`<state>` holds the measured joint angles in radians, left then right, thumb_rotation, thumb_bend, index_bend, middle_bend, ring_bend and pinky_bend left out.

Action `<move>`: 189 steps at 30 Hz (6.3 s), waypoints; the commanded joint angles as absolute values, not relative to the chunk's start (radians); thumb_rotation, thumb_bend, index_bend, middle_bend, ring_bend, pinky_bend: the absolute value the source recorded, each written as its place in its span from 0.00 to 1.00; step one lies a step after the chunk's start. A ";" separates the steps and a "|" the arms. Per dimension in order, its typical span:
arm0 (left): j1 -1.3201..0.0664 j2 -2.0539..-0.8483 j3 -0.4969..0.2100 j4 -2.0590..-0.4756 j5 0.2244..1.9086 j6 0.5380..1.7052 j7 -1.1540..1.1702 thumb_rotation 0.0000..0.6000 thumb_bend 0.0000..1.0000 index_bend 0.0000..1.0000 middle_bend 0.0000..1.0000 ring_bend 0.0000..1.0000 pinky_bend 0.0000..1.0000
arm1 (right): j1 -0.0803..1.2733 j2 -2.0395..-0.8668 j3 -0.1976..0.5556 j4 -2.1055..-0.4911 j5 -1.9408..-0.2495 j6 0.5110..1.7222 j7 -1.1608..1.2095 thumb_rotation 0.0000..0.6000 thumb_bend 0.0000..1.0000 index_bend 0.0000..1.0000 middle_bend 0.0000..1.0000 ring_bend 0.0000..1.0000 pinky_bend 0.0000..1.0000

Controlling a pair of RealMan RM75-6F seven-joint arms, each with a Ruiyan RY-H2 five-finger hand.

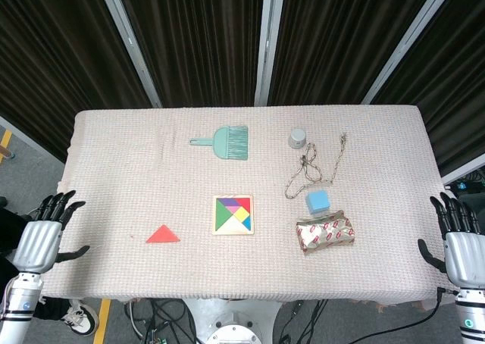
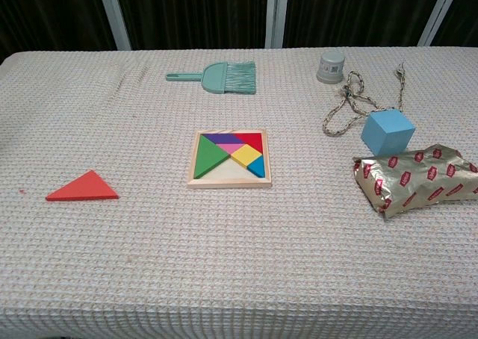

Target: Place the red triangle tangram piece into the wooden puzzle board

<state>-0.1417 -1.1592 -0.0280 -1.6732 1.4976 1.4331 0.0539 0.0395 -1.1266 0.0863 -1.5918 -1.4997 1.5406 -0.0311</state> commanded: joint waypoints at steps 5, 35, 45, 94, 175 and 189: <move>-0.142 -1.160 -0.035 -1.675 1.499 1.441 0.060 1.00 0.06 0.19 0.06 0.00 0.00 | 0.036 -1.123 0.086 -1.588 -1.495 1.542 -0.022 1.00 0.25 0.00 0.00 0.00 0.00; -0.274 -1.348 -0.013 -1.688 1.454 1.193 0.159 1.00 0.04 0.19 0.06 0.00 0.00 | 0.035 -1.118 0.091 -1.548 -1.476 1.532 0.010 1.00 0.25 0.00 0.00 0.00 0.00; -0.322 -1.437 -0.034 -1.636 1.375 1.117 0.194 1.00 0.04 0.20 0.06 0.00 0.00 | 0.035 -1.123 0.091 -1.536 -1.474 1.528 0.023 1.00 0.25 0.00 0.00 0.00 0.00; -0.425 -1.539 -0.086 -1.539 1.194 1.045 0.212 1.00 0.20 0.33 0.08 0.00 0.00 | 0.034 -1.132 0.092 -1.504 -1.460 1.516 0.050 1.00 0.25 0.00 0.00 0.00 0.00; -0.750 -1.937 -0.288 -1.665 0.692 1.265 0.770 1.00 0.31 0.43 0.12 0.00 0.00 | -0.001 -1.113 0.118 -1.524 -1.484 1.620 0.081 1.00 0.25 0.00 0.00 0.00 0.00; -0.785 -1.989 -0.307 -1.595 0.686 1.261 0.766 1.00 0.32 0.43 0.12 0.00 0.00 | -0.003 -1.115 0.120 -1.511 -1.479 1.615 0.096 1.00 0.25 0.00 0.00 0.00 0.00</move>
<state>-0.7853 -1.9893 -0.3073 -1.5947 0.6863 1.2608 0.7656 -0.0035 -1.1150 0.1198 -1.5110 -1.4795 1.6153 0.0961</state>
